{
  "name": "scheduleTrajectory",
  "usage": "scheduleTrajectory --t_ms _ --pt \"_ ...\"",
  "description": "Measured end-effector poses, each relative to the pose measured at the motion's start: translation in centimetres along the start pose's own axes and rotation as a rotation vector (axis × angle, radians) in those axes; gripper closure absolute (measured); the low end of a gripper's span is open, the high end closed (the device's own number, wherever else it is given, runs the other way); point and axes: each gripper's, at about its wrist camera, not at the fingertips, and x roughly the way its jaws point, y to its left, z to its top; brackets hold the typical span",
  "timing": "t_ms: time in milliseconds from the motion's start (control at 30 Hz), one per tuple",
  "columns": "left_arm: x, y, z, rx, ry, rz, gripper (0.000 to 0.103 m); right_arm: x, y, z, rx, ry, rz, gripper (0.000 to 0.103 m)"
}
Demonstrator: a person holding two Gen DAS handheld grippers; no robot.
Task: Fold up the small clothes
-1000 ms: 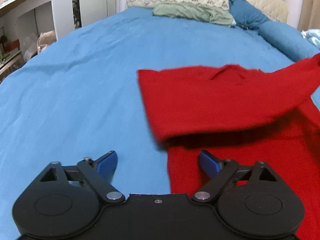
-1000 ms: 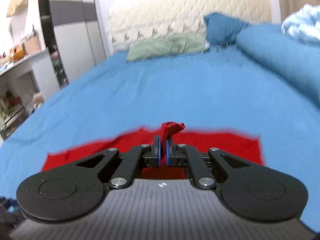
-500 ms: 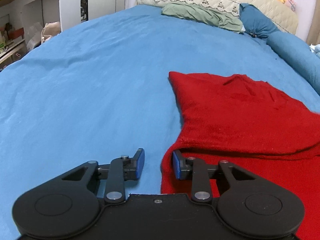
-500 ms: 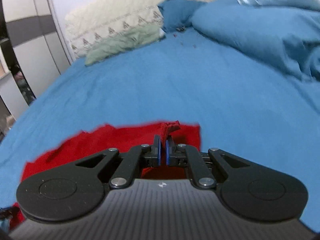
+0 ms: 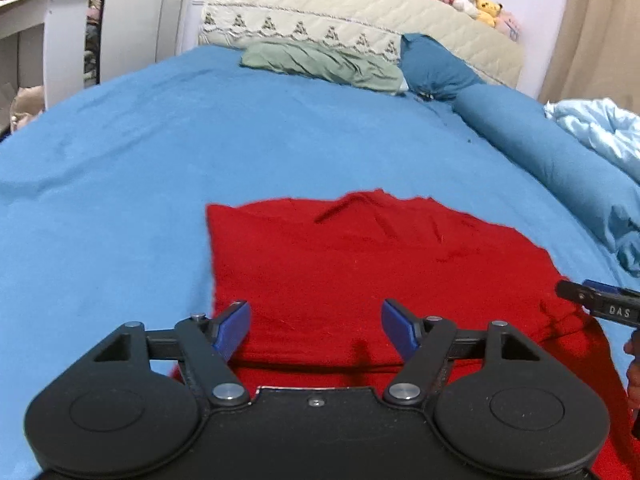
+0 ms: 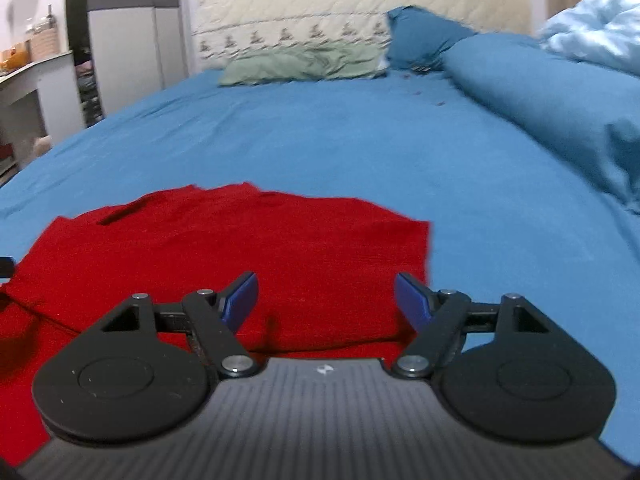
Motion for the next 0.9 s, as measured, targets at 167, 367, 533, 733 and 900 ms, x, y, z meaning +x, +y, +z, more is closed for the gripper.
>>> scheduleTrajectory --t_ms 167,367,533,733,900 --pt "2.7 0.0 -1.0 0.0 0.061 0.035 0.027 3.4 -1.0 -1.2 0.043 0.094 -0.014 0.012" --pt "1.6 -1.3 -0.5 0.012 0.073 0.066 0.027 1.3 -1.2 -1.1 0.078 0.027 0.005 0.011" --pt "-4.1 -3.1 -0.2 0.051 0.032 0.131 0.027 -5.7 -1.7 1.3 0.122 -0.065 0.057 0.01" --pt "-13.5 -5.2 0.1 0.025 -0.015 0.153 0.014 -16.4 -1.2 3.0 0.086 -0.094 0.094 0.007" --pt "-20.4 -6.8 -0.8 0.047 -0.017 0.149 0.0 -24.6 -1.0 2.6 0.088 -0.083 0.151 0.0"
